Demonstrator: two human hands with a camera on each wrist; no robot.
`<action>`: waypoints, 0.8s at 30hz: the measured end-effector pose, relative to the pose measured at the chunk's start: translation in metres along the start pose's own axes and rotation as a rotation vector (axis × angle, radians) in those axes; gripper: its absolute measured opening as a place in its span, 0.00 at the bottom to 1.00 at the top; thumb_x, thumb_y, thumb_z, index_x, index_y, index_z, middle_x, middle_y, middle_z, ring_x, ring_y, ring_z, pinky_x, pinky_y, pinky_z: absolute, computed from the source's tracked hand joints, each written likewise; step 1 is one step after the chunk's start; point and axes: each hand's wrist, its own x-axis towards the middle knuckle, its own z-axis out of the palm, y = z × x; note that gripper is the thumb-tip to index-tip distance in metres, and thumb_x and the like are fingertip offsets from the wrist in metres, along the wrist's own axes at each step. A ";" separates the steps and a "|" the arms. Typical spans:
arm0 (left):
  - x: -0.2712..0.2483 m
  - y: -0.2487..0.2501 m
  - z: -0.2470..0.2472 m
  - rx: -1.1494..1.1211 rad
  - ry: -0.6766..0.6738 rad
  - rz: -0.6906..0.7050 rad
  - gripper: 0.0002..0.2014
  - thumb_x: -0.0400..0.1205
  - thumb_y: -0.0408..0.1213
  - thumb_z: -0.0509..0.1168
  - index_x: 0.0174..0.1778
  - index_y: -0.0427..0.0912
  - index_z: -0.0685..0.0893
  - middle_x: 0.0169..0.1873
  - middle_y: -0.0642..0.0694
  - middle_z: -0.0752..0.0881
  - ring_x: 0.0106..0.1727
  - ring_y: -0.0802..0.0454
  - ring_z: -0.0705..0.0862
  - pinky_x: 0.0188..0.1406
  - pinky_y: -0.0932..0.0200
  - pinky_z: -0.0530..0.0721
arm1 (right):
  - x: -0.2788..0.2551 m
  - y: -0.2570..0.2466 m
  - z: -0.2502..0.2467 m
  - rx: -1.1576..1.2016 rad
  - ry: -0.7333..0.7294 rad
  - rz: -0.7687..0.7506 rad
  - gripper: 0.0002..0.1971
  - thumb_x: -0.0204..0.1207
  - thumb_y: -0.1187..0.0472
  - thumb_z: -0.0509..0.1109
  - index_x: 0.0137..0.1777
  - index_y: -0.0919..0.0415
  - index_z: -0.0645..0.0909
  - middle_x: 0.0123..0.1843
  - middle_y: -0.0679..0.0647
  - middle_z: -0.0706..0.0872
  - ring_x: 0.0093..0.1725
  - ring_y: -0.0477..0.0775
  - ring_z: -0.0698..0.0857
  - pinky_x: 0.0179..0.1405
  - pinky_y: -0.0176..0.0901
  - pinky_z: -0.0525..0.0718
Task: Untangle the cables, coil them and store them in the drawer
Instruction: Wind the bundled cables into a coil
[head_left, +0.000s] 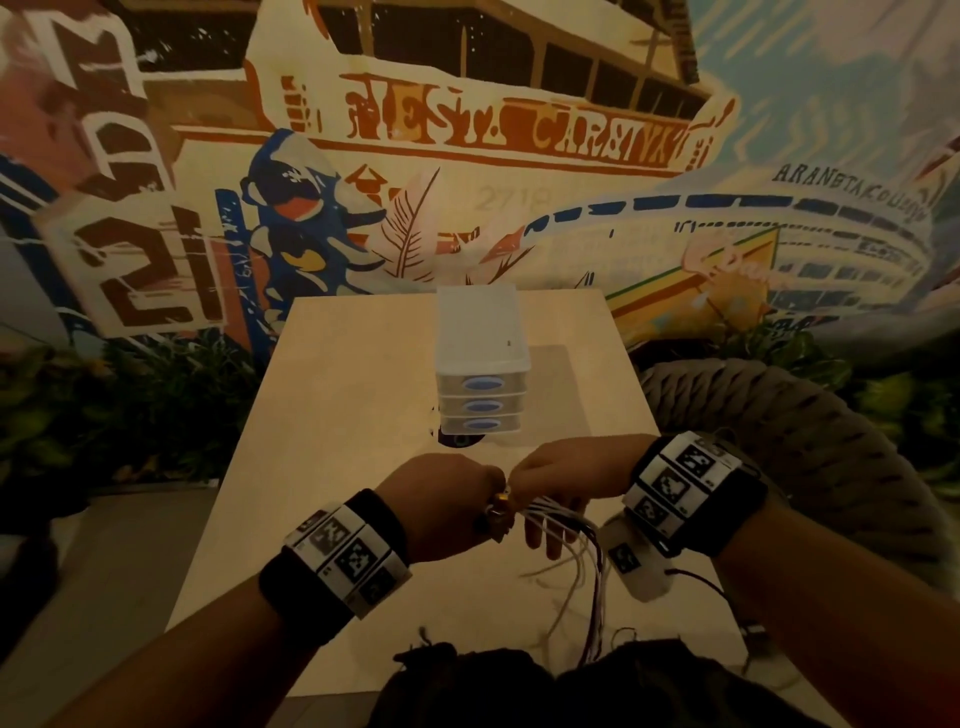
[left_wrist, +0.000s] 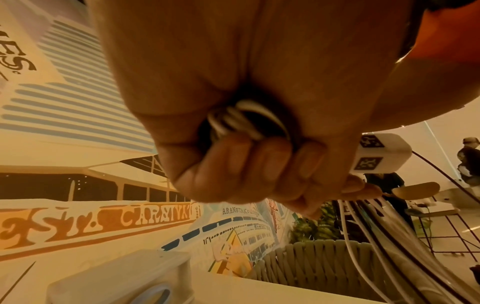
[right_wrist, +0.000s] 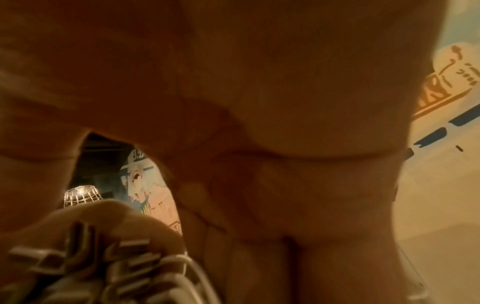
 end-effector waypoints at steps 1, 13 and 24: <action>0.001 0.001 -0.001 0.025 0.002 -0.018 0.15 0.86 0.48 0.61 0.63 0.46 0.84 0.49 0.46 0.90 0.51 0.45 0.87 0.49 0.53 0.84 | 0.001 -0.001 0.000 -0.034 -0.006 -0.006 0.17 0.80 0.47 0.69 0.58 0.60 0.85 0.51 0.62 0.93 0.49 0.64 0.93 0.57 0.56 0.90; 0.010 0.005 0.008 0.164 0.015 -0.078 0.15 0.85 0.50 0.60 0.49 0.45 0.89 0.34 0.48 0.84 0.35 0.50 0.80 0.36 0.60 0.73 | 0.027 -0.018 0.026 -0.460 0.189 0.163 0.13 0.79 0.49 0.73 0.36 0.55 0.86 0.23 0.48 0.87 0.25 0.46 0.85 0.32 0.38 0.85; 0.003 0.004 -0.001 0.154 0.247 -0.229 0.15 0.84 0.56 0.64 0.53 0.46 0.80 0.44 0.49 0.88 0.43 0.46 0.88 0.35 0.57 0.71 | 0.019 -0.021 0.022 -0.222 0.254 0.072 0.08 0.77 0.57 0.71 0.40 0.60 0.84 0.34 0.55 0.86 0.26 0.51 0.86 0.35 0.43 0.86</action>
